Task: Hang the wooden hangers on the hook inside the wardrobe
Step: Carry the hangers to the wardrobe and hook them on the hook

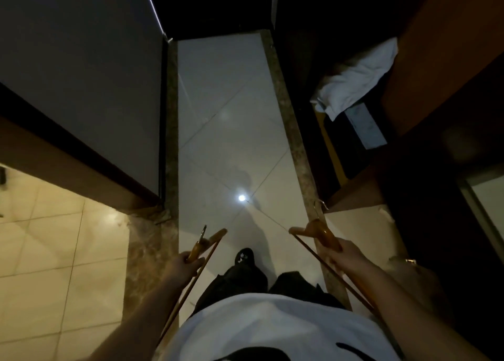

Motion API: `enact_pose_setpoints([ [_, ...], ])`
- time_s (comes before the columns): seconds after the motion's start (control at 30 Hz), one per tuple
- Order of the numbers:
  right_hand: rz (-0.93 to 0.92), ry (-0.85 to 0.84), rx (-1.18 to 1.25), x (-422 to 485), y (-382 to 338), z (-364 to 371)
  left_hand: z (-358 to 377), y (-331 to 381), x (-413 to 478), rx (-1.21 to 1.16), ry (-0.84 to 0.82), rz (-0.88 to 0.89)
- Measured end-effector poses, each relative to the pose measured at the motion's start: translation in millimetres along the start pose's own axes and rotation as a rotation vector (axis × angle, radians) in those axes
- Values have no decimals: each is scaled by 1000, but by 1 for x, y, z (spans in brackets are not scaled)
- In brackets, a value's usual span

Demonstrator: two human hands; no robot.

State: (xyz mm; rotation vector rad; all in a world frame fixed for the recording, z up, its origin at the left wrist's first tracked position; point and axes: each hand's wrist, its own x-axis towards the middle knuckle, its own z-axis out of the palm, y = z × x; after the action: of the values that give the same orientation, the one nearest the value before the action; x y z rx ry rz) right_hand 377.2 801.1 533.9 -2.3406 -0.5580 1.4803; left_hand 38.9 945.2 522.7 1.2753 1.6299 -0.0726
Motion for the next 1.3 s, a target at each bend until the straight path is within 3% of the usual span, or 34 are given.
enact_pose_setpoints([
  [0.27,175,36,89,18,-9,-18,-39,126,71,0,-64,210],
  [0.47,220,29,92,61,-51,-50,-51,191,122,1,-73,232],
  [0.7,152,19,185,154,-154,-103,-68,222,183,62,-72,63],
  [0.83,14,-23,169,198,-234,-142,-85,243,212,71,-60,6],
  [1.07,-97,9,235,235,-331,-189,-97,307,260,83,-74,19],
  [1.3,30,29,322,268,-344,-195,-98,415,327,144,-156,185],
])
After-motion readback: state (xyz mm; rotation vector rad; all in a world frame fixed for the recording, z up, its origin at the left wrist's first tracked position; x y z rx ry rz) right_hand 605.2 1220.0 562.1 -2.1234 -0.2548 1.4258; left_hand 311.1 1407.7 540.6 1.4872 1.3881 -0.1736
